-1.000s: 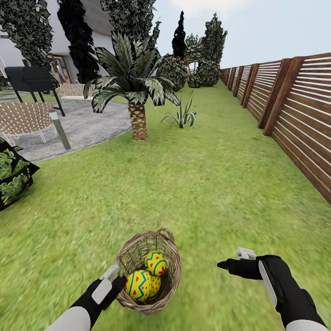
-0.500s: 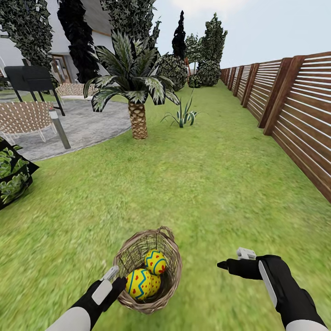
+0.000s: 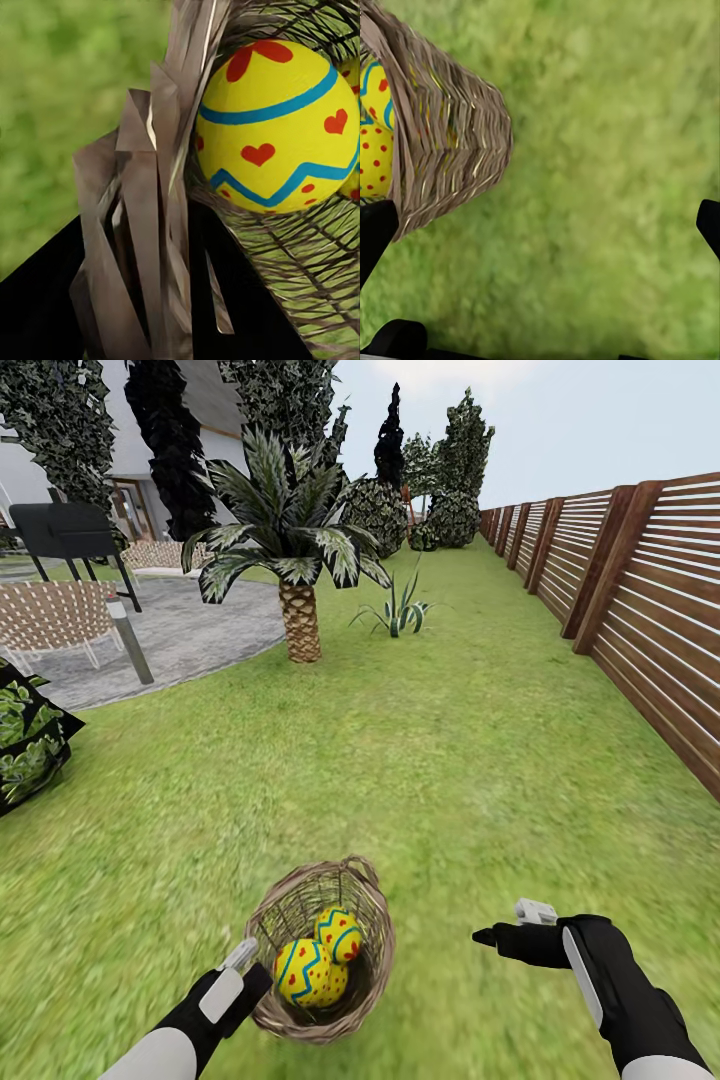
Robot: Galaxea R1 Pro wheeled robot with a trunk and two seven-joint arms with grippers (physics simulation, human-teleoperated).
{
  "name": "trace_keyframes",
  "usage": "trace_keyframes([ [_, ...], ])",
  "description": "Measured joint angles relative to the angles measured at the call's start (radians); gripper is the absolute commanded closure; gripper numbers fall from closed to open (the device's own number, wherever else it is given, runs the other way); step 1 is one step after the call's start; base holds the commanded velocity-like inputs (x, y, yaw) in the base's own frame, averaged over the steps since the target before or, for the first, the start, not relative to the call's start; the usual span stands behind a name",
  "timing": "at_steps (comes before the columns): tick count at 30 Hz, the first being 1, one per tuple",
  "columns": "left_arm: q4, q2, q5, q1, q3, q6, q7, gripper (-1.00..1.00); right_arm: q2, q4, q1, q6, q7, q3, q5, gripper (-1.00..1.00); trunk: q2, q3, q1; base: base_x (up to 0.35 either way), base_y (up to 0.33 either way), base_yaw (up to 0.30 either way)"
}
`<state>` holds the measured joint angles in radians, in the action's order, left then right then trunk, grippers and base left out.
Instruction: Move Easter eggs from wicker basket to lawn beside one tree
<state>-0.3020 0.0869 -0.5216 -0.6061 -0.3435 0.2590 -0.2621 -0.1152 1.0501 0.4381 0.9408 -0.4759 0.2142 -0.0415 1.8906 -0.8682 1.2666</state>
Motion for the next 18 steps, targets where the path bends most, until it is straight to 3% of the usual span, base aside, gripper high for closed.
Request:
trace_keyframes([
  [5,-0.002,0.001,0.005,0.000,0.001,0.000,-0.002,1.00,0.000,0.000,0.000,0.000,0.000,0.000,0.000,-1.00,0.000,0.000,0.000,0.000,0.000,0.000],
  [18,-0.001,0.001,0.005,0.000,0.001,0.001,-0.001,1.00,0.003,-0.013,0.000,-0.003,0.009,-0.005,-0.001,-1.00,-0.091,0.041,-0.050,0.000,0.000,0.000],
])
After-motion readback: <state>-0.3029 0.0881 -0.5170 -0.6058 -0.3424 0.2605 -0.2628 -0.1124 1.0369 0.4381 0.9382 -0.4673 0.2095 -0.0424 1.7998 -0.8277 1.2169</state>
